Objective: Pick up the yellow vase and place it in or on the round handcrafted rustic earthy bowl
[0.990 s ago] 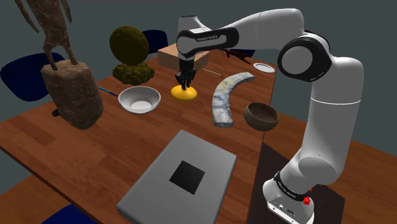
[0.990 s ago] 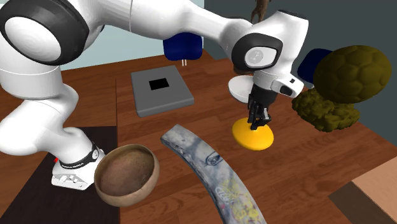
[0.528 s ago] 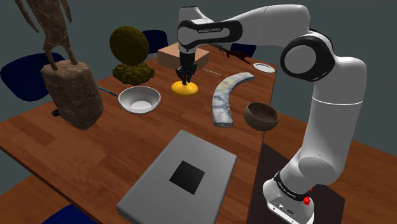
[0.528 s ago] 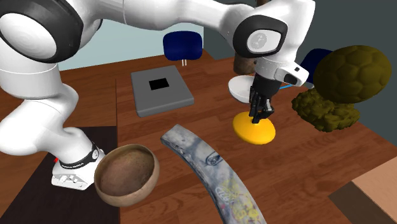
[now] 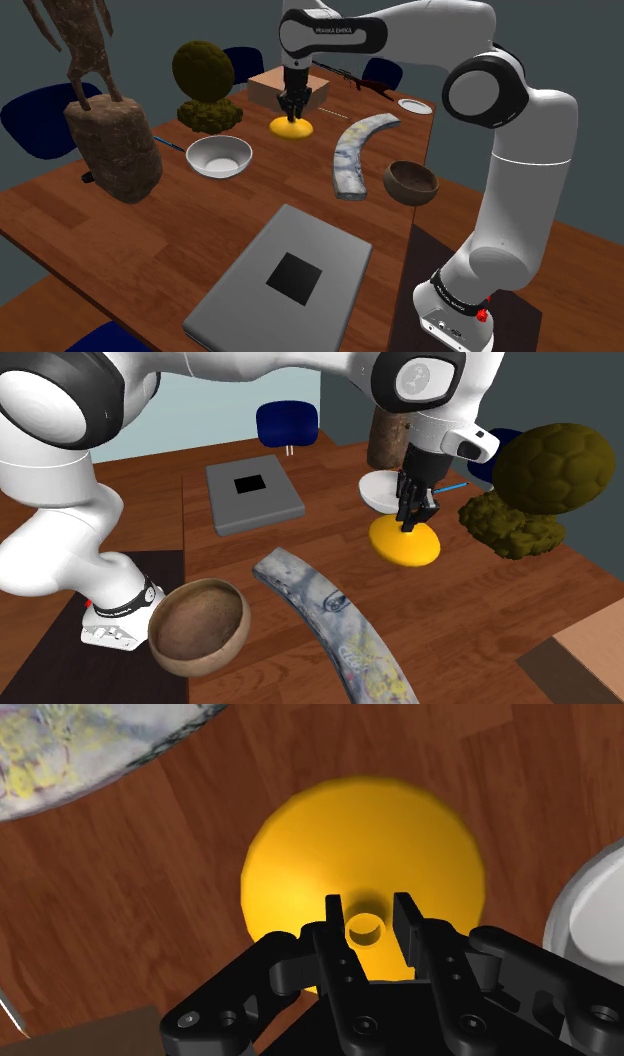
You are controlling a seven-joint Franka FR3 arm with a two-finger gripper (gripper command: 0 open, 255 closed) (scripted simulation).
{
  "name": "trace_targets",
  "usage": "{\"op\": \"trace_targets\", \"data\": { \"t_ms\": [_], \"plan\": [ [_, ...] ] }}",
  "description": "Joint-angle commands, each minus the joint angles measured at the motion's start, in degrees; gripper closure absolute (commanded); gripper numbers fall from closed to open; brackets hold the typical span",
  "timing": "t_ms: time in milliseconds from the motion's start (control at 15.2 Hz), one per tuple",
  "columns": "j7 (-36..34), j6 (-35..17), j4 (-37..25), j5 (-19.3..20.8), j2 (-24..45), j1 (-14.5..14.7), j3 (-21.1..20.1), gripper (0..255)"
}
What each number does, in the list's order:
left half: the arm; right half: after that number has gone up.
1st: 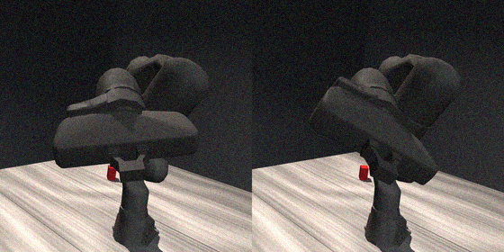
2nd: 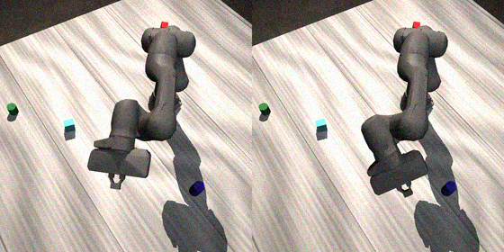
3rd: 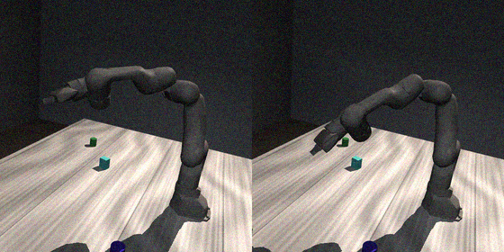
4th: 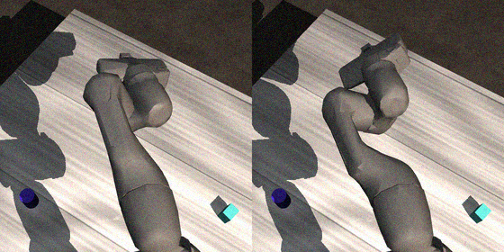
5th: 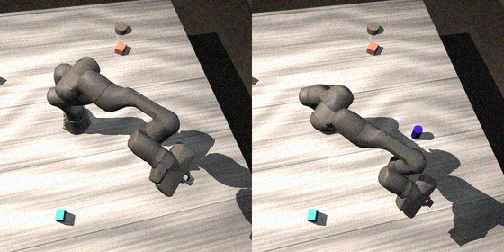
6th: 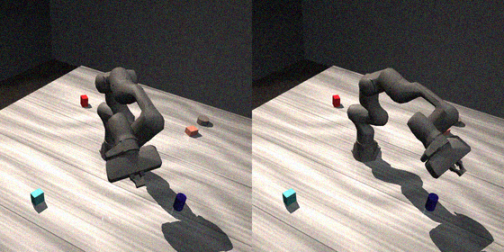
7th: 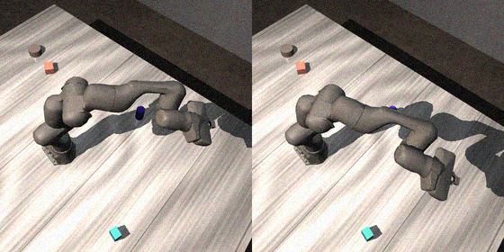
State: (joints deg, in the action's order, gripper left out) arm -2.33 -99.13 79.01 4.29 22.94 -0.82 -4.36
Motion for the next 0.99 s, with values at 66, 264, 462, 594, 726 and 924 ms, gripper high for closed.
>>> {"op": "trace_targets", "data": {
  "t_ms": [66, 264, 462, 594, 726, 924],
  "plan": [
    [0.13, 2.39, -2.69, -0.01, 0.29, 0.05, 0.00, 255],
    [0.24, 4.83, -5.38, -0.01, 0.54, 0.13, -0.01, 255],
    [0.35, 7.38, -8.35, 0.01, 0.97, 0.21, -0.01, 255],
    [0.42, 9.15, -10.52, 0.04, 1.37, 0.28, -0.01, 255],
    [0.50, 10.98, -12.87, 0.07, 1.88, 0.37, -0.01, 255],
    [0.62, 13.89, -16.79, 0.14, 2.88, 0.51, 0.00, 255]
  ]
}}
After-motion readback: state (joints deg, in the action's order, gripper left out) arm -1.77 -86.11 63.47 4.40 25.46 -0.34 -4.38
